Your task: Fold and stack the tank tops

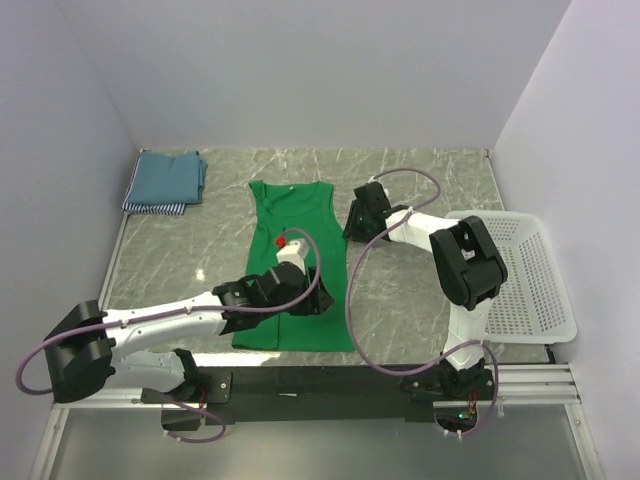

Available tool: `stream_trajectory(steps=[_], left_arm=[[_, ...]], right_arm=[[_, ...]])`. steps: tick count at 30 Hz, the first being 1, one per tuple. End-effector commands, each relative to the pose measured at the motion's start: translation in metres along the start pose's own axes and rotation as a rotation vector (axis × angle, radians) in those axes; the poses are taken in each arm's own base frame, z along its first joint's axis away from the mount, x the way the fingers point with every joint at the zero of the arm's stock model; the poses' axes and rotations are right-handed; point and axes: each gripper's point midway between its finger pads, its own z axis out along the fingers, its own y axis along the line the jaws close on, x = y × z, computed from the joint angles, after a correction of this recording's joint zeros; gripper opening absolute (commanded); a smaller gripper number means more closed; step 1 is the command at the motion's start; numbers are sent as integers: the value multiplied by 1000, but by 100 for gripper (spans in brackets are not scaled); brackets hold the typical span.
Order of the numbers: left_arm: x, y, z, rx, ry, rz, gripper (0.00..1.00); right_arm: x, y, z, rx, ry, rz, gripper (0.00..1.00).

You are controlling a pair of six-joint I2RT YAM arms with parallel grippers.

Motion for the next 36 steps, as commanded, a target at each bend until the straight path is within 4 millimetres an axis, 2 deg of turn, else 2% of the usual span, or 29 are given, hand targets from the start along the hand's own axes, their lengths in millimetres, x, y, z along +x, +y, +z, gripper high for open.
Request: stream_trajectory(steps=[1, 2, 5, 9, 11, 12, 13, 14, 15, 16, 18, 19, 20, 24, 26, 27, 36], left_arm=[[6, -12, 3, -9, -9, 11, 59], [13, -14, 2, -5, 4, 22, 59], [24, -18, 3, -5, 25, 34, 59], [40, -25, 7, 3, 58, 64, 57], [49, -33, 9, 4, 69, 93, 57], [59, -28, 16, -22, 90, 112, 57], [67, -29, 17, -36, 102, 135, 57], [68, -35, 17, -32, 103, 147, 57], [76, -32, 22, -55, 117, 168, 57], [84, -37, 22, -49, 127, 188, 57], [91, -40, 27, -70, 137, 217, 56], [97, -43, 26, -71, 147, 233, 56], [98, -47, 26, -77, 144, 244, 55], [114, -43, 30, -151, 169, 284, 50], [116, -47, 29, -171, 166, 293, 50], [123, -41, 29, -199, 172, 314, 50], [152, -41, 30, -218, 219, 350, 49]], right_arm=[[-16, 9, 3, -15, -30, 13, 43], [-15, 9, 4, -12, -27, 15, 42], [-11, 1, 7, 21, -22, 23, 27], [-5, -15, 6, 66, -25, 44, 0], [3, -22, 5, 70, -15, 61, 0], [2, -24, 1, 67, -22, 71, 0], [10, -33, 0, 84, -12, 74, 0], [9, -33, -4, 80, -21, 88, 0], [10, -39, -6, 85, -24, 98, 0], [19, -47, -7, 96, -12, 107, 0], [18, -54, -14, 98, -24, 133, 0], [26, -61, -15, 107, -14, 139, 0], [25, -63, -19, 101, -19, 148, 0], [34, -78, -26, 111, -7, 176, 0], [31, -80, -28, 105, -14, 181, 0], [30, -81, -28, 106, -12, 182, 0], [20, -82, -27, 103, -15, 189, 0]])
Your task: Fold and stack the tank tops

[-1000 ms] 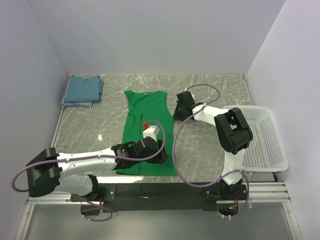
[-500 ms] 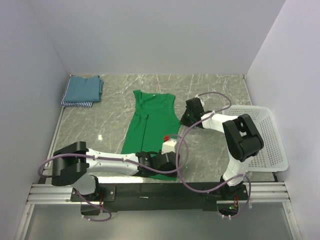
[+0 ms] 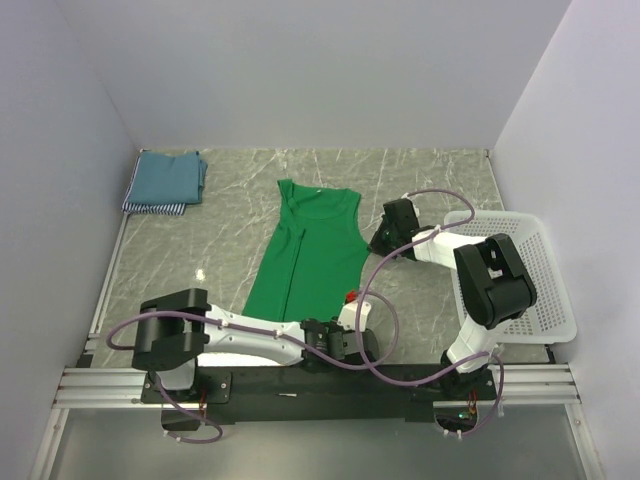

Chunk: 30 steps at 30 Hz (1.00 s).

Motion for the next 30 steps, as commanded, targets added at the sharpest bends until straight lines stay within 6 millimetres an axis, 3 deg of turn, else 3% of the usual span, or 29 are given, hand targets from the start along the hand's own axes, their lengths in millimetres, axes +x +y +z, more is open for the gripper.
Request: stream_trajectory(steps=[1, 9, 12, 17, 25, 26, 28, 30], left_arm=[[-2, -8, 0, -12, -18, -11, 49], [5, -8, 13, -51, -21, 25, 45], [10, -1, 19, -104, -14, 39, 40], [14, 4, 20, -165, -25, 59, 22], [-4, -18, -12, -15, -88, 25, 8], [-13, -28, -23, 49, -115, -10, 8], [-11, -22, -26, 76, -118, -38, 6], [-22, -28, -38, 148, -143, -104, 5]], right_arm=[[0, -20, 0, 71, 16, -9, 0], [-1, -20, 0, 69, 14, -5, 0], [0, -19, 0, 67, 16, -6, 0], [-2, -21, -1, 76, 12, -10, 0], [-24, -30, -22, 160, -38, -63, 0], [-30, -27, -26, 163, -54, -71, 0], [-32, -25, -34, 164, -57, -95, 0], [-35, -18, -39, 149, -65, -111, 0]])
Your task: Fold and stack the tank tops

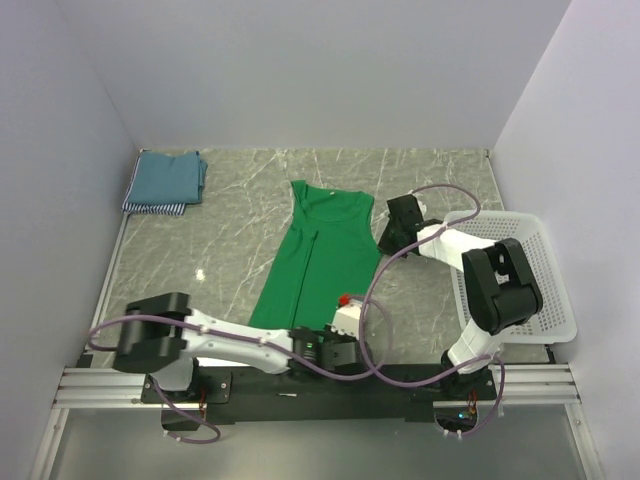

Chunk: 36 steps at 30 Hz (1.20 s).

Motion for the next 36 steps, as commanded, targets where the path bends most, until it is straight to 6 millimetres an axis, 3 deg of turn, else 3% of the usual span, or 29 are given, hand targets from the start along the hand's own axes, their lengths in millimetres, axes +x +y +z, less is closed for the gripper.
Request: stream_trajectory(steps=[1, 2, 6, 16, 17, 26, 30, 36], left_arm=[[-19, -14, -18, 139, -51, -125, 4], [-27, -18, -26, 186, -64, -174, 3], [-32, 3, -27, 204, -72, -284, 2], [-13, 75, -28, 118, -84, -500, 2], [-15, 78, -32, 119, -91, -540, 2], [3, 111, -35, 25, -70, -604, 2], [15, 126, -35, -17, -50, -636, 1], [21, 133, -37, -16, -38, -662, 2]], right_arm=[[-25, 3, -25, 22, -70, -53, 0], [-26, 6, -26, 17, -72, -58, 0], [-29, 24, -30, -13, -73, -72, 0], [-30, 79, -21, -44, -52, -105, 0], [-32, 91, -23, -61, -59, -114, 0], [-22, 140, 2, -65, -28, -152, 0], [-16, 153, 9, -59, -25, -165, 0], [-6, 166, 15, -47, -16, -192, 0]])
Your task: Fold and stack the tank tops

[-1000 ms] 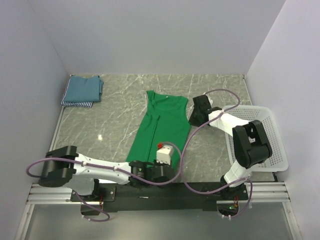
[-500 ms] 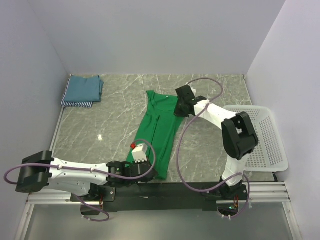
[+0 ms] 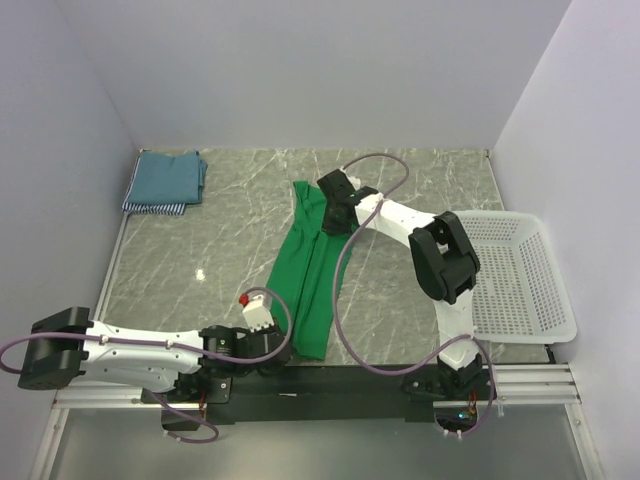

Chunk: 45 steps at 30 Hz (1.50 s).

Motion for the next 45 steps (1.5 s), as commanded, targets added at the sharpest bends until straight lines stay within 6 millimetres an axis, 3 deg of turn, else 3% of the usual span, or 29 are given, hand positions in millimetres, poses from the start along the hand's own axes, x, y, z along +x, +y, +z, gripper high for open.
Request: stream_trajectory(steps=[1, 11, 13, 17, 18, 22, 26, 29, 31, 33, 34, 35, 37, 38, 40, 41, 42, 43, 44, 45], left_arm=[[0, 10, -2, -31, 2, -35, 2], [0, 12, -2, -39, 2, -34, 5], [-1, 12, -3, -37, 1, -32, 11], [-6, 9, -5, -29, -14, -37, 23], [-7, 9, -7, -29, -19, -39, 31], [-18, 1, -16, 6, -47, -41, 46], [-34, -10, -29, 28, -90, -35, 49], [-50, -13, -37, 21, -148, -27, 51], [-64, -14, -41, 16, -196, -24, 54], [-92, -21, -44, 29, -256, -12, 54], [-98, -26, -43, 48, -241, -6, 53], [-131, -40, -42, 95, -306, -70, 52], [-152, -46, -38, 106, -312, 5, 52], [-187, -53, -41, 114, -376, -41, 52], [-211, -51, -23, 61, -373, 18, 51], [-235, -58, -23, 86, -373, -8, 49], [-246, -54, -3, 49, -354, 18, 49], [-276, -58, -3, 48, -391, -4, 49], [-286, -62, 4, 48, -384, 1, 48], [-294, -52, 28, -13, -360, 14, 48]], right_arm=[[-22, 14, -7, 2, -73, 15, 0], [-22, 24, 1, 7, -64, -9, 0], [-20, 23, 4, 11, -56, -13, 0], [-18, 26, 5, -6, -52, -22, 19], [-19, 32, -1, -41, -51, -29, 27], [-28, 49, -16, -147, -89, -37, 39], [-40, 56, -37, -192, -132, -48, 41], [-52, 46, -54, -164, -175, -26, 41], [-50, 31, -54, -123, -168, -7, 41], [-56, 20, -61, -109, -189, 34, 40], [-48, 10, -58, -91, -175, 40, 40], [-51, 5, -62, -89, -186, 54, 40], [-45, -12, -58, -48, -180, 72, 39], [-45, -16, -59, -44, -184, 79, 39], [-44, -31, -53, -9, -174, 96, 39], [-44, -39, -47, 10, -166, 104, 38], [-45, -45, -44, 20, -160, 111, 38], [-52, -55, -41, 31, -163, 133, 38], [-53, -60, -36, 34, -158, 142, 38], [-58, -61, -34, 20, -158, 155, 38]])
